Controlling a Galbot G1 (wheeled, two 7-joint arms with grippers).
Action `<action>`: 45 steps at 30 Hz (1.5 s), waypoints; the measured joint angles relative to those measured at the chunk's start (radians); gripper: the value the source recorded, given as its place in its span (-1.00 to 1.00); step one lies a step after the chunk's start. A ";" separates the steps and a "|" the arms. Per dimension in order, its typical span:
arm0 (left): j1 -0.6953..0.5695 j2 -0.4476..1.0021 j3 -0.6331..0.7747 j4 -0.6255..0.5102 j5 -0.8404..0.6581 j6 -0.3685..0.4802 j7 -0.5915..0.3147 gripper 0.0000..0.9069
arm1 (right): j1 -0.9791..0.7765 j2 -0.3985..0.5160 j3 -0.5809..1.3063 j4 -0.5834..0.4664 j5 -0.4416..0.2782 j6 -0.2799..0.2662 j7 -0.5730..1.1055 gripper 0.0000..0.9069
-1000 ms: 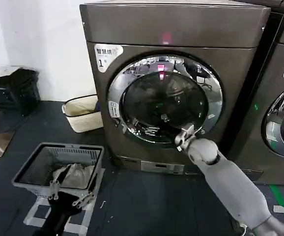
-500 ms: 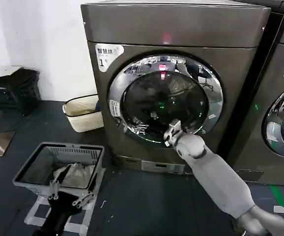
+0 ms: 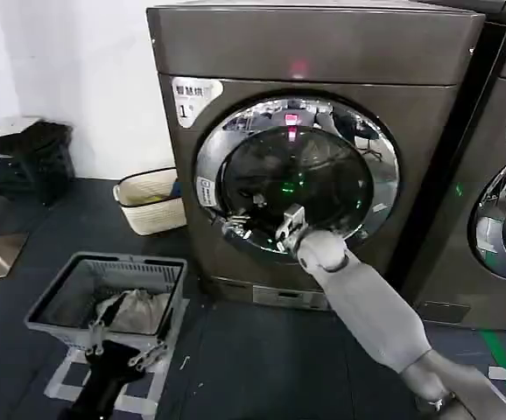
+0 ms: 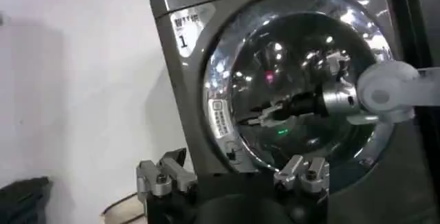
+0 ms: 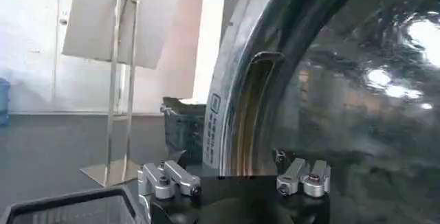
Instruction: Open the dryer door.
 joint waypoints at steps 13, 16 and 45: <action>0.001 -0.003 0.001 -0.002 0.000 -0.001 0.000 1.00 | 0.031 0.047 -0.022 -0.051 -0.008 0.004 -0.006 1.00; 0.001 -0.004 0.002 -0.002 0.000 -0.002 0.000 1.00 | 0.038 0.054 -0.027 -0.064 -0.010 0.017 -0.012 1.00; 0.004 -0.008 0.003 -0.002 -0.002 -0.005 0.000 1.00 | 0.065 0.048 -0.048 -0.071 0.025 0.020 -0.164 1.00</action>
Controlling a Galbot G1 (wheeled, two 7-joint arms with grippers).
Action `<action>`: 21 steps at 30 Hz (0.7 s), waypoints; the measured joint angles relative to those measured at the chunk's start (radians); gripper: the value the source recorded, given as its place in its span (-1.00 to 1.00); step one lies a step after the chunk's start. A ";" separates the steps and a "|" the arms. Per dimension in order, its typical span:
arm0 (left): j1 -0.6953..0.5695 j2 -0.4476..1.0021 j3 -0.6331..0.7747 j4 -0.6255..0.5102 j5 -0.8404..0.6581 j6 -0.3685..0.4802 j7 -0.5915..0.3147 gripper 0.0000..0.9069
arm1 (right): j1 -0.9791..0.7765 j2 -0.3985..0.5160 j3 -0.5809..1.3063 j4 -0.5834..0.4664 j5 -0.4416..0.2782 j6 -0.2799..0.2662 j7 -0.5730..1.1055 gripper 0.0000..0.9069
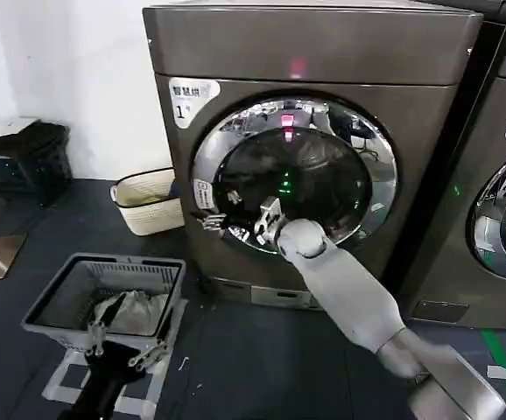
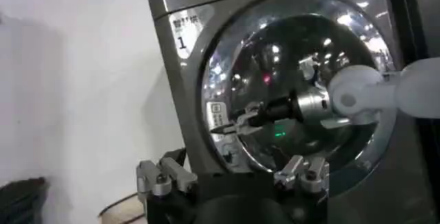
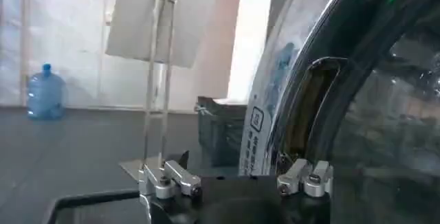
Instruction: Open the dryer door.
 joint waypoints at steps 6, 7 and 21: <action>-0.001 -0.001 0.001 0.002 0.000 0.000 0.000 1.00 | -0.022 -0.025 -0.006 0.031 0.041 0.005 -0.077 1.00; -0.001 -0.001 0.001 0.002 0.000 0.000 0.000 1.00 | -0.027 -0.032 -0.007 0.042 0.055 0.004 -0.083 1.00; -0.010 0.011 -0.030 0.012 -0.025 0.002 0.000 1.00 | -0.048 -0.193 -0.087 0.206 0.228 0.058 -0.299 1.00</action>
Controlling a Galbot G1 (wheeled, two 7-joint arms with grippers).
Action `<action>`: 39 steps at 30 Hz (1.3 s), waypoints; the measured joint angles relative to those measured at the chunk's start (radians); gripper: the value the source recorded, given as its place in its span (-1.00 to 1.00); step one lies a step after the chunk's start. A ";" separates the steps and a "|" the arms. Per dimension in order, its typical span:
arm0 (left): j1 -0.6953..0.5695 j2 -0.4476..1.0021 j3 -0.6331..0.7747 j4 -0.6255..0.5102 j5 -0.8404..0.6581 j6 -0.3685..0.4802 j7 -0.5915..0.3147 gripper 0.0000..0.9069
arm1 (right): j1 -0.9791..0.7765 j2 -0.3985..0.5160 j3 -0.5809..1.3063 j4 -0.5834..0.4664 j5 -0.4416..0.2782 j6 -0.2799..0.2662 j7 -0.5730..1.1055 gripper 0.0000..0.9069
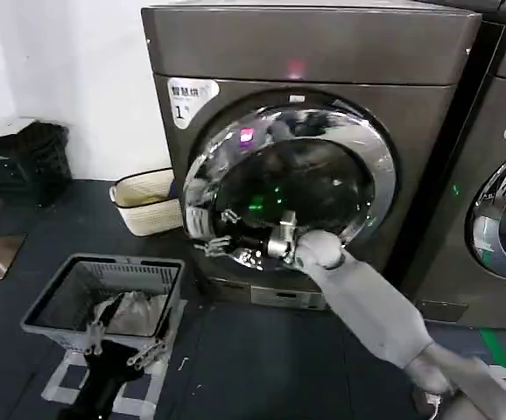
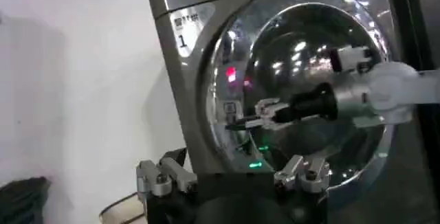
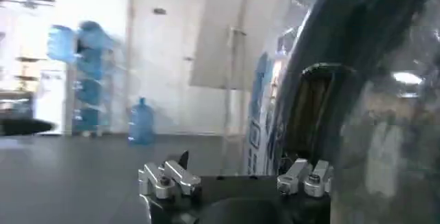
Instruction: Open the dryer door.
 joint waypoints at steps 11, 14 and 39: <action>-0.013 0.025 -0.031 0.009 -0.018 0.009 0.003 1.00 | 0.041 -0.124 -0.068 0.091 0.112 0.123 -0.258 1.00; -0.018 0.034 -0.047 0.009 -0.035 0.015 0.003 1.00 | 0.038 -0.151 -0.056 0.098 0.118 0.134 -0.368 1.00; -0.213 0.325 -0.101 0.195 -0.290 0.021 0.085 1.00 | -0.182 -0.348 0.233 0.144 0.085 0.167 -0.642 1.00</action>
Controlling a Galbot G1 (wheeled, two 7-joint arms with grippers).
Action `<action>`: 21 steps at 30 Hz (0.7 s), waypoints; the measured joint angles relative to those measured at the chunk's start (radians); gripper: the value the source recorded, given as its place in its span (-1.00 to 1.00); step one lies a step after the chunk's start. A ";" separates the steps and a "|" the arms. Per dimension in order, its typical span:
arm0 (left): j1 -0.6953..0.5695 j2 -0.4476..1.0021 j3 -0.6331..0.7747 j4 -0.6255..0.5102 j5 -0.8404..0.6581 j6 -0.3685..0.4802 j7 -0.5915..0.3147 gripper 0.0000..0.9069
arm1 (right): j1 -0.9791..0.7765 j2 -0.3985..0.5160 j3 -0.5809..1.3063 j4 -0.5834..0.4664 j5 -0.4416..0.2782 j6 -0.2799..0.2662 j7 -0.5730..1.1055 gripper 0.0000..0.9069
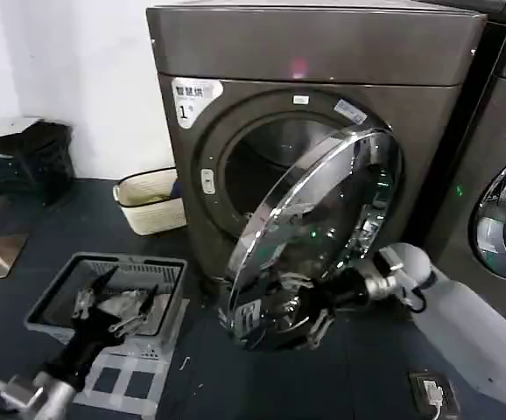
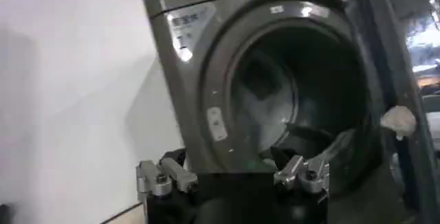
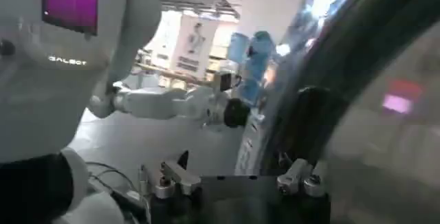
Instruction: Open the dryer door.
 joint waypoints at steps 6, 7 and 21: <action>-0.053 0.062 0.045 0.037 -0.006 0.004 0.017 1.00 | -0.068 -0.046 0.110 -0.007 -0.001 -0.002 0.002 1.00; -0.062 0.069 0.052 0.043 -0.008 0.006 0.019 1.00 | -0.082 -0.056 0.131 -0.005 -0.002 -0.002 0.002 1.00; -0.262 0.159 0.219 0.156 -0.055 -0.002 0.064 1.00 | -0.648 -0.208 0.731 0.153 0.053 0.021 0.031 1.00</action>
